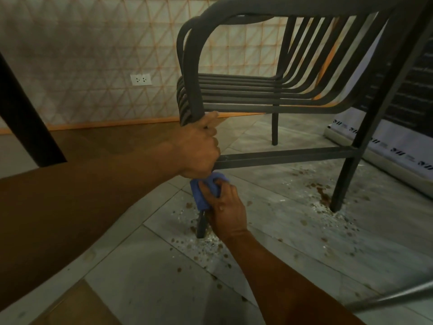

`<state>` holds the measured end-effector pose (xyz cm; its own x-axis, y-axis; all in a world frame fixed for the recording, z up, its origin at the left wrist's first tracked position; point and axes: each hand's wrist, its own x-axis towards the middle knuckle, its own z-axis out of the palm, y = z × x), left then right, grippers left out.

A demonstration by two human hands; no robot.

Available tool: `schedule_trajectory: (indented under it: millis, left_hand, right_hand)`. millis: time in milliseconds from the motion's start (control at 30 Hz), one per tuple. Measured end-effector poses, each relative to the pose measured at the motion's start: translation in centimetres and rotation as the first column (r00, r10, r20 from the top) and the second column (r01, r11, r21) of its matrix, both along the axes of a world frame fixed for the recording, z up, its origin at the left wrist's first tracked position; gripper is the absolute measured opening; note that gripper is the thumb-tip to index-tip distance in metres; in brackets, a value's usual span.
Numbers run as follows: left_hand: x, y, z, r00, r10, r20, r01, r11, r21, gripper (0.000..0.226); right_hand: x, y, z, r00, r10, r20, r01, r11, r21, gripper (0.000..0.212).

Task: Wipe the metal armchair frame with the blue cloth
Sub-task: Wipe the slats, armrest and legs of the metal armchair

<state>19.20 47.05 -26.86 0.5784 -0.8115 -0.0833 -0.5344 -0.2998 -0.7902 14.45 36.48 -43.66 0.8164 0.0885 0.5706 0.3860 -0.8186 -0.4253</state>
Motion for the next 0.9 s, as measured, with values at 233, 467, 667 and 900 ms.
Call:
schedule_trajectory:
  millis: [233,467,667,900]
  left_hand:
    - [0.8,1.9,3.0,0.974,-0.120,0.190,0.141,0.985,-0.101,0.044]
    - [1.5,2.9,6.5,0.954,-0.136,0.266,0.169,0.980,-0.106,0.047]
    - [1.2,2.8,6.3,0.955,-0.110,0.274,0.142,0.985,-0.097,0.037]
    - [1.4,2.4,6.2,0.944,-0.150,0.294,0.191,0.975,-0.115,0.044]
  right_hand:
    - [-2.5,-0.3,0.8,1.000,-0.019,0.009,0.017,0.977,0.213,0.056]
    - [1.3,1.4,6.8,0.942,-0.084,0.324,0.059,0.995,0.085,0.062]
    - [0.2,0.8,-1.8,0.999,-0.038,-0.010,0.038,0.999,0.001,0.067]
    - [-1.5,-0.4,-9.3,0.967,-0.007,-0.254,-0.040,0.983,-0.182,0.021]
